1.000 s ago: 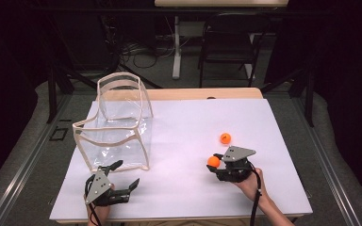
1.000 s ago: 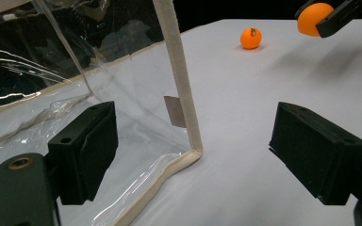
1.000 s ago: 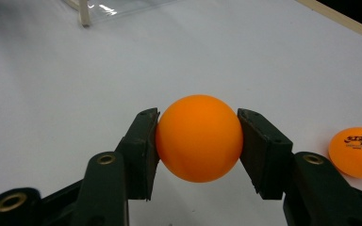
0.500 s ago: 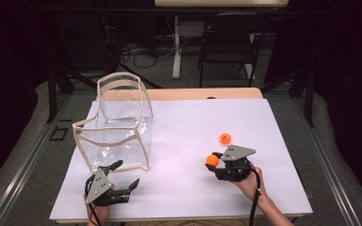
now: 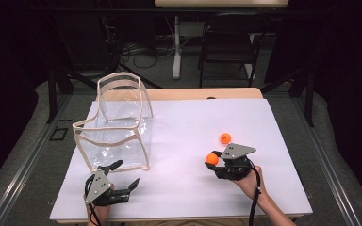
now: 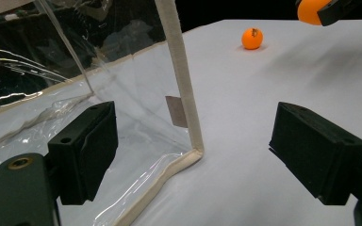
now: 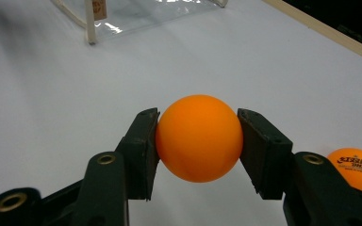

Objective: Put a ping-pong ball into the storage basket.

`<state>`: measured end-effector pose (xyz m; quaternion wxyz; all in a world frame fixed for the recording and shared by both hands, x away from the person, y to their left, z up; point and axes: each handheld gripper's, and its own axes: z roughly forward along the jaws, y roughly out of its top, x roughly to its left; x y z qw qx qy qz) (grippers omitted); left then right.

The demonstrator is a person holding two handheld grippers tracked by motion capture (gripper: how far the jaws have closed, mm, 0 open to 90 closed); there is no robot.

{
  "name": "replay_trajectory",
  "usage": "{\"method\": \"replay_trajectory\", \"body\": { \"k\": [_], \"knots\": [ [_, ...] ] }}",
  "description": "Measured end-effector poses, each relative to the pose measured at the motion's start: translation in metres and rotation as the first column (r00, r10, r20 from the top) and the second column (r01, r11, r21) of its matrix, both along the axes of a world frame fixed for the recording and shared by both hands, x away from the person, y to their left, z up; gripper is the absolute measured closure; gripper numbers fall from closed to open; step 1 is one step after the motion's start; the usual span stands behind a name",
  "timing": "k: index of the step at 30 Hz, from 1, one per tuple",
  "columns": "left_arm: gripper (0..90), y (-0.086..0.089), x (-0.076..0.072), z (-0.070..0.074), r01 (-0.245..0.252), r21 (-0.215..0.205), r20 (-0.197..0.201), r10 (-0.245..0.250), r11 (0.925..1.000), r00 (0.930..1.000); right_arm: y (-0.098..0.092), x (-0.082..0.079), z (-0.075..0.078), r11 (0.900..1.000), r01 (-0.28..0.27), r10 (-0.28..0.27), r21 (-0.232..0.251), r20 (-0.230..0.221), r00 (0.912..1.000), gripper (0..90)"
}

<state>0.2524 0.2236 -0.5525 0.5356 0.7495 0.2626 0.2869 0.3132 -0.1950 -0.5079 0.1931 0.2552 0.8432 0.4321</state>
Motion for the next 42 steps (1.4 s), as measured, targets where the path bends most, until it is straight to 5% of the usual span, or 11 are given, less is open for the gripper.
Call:
{"method": "replay_trajectory", "body": {
  "k": [42],
  "knots": [
    [15.5,0.0,0.0,0.0,-0.001,0.004,0.004,0.001,1.0,1.0,0.03,0.009,0.008,0.998,-0.066,0.066,0.006,0.022,0.9976,50.7]
  ]
}}
